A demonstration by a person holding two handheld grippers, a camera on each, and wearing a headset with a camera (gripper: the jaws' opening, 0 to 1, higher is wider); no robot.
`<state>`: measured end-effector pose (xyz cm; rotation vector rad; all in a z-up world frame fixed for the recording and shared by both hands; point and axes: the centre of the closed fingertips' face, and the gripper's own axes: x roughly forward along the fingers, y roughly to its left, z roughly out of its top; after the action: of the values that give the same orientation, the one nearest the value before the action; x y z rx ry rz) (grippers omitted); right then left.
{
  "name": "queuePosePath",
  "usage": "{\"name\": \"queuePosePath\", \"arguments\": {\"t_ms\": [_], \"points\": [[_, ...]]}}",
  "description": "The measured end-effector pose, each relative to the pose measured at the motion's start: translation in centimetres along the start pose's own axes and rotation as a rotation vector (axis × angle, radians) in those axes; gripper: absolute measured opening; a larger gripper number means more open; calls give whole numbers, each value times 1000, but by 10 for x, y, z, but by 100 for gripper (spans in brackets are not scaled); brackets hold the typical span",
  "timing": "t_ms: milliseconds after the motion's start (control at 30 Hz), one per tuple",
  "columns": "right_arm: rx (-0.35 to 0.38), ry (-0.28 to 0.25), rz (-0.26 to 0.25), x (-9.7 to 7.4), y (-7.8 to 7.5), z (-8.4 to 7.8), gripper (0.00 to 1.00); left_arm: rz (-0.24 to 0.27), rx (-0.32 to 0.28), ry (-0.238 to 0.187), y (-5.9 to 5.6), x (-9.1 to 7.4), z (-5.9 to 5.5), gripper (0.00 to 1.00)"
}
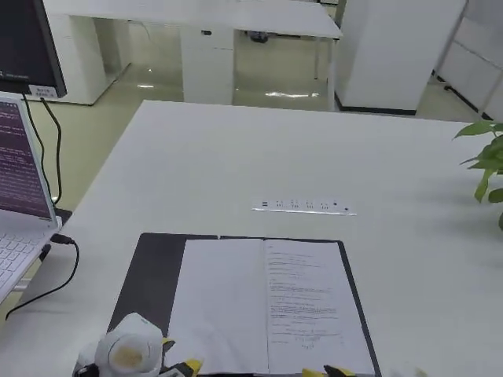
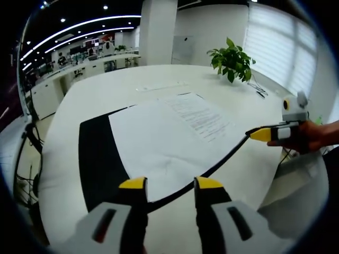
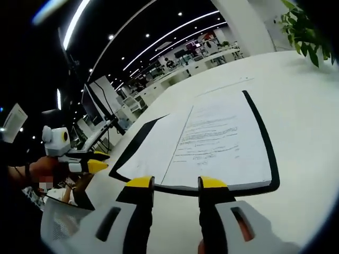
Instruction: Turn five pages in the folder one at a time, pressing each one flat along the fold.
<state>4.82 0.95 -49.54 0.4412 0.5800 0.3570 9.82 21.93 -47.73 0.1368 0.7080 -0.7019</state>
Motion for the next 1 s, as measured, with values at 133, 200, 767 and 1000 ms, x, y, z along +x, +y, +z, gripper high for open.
{"name": "queuePosePath", "arguments": {"t_ms": [133,200,767,1000], "points": [[-15,-10,-9,-10,-7,6,36,15,10,-11,2,-10,4,36],[-27,-12,-16,-14,-9,9,37,18,14,-16,1,-15,6,38],[-130,12,-9,-46,-9,18,60,97,54,-38,4,-50,21,62],[-162,22,7,-52,0,21,66,102,-5,-54,-1,-55,15,68]]}}
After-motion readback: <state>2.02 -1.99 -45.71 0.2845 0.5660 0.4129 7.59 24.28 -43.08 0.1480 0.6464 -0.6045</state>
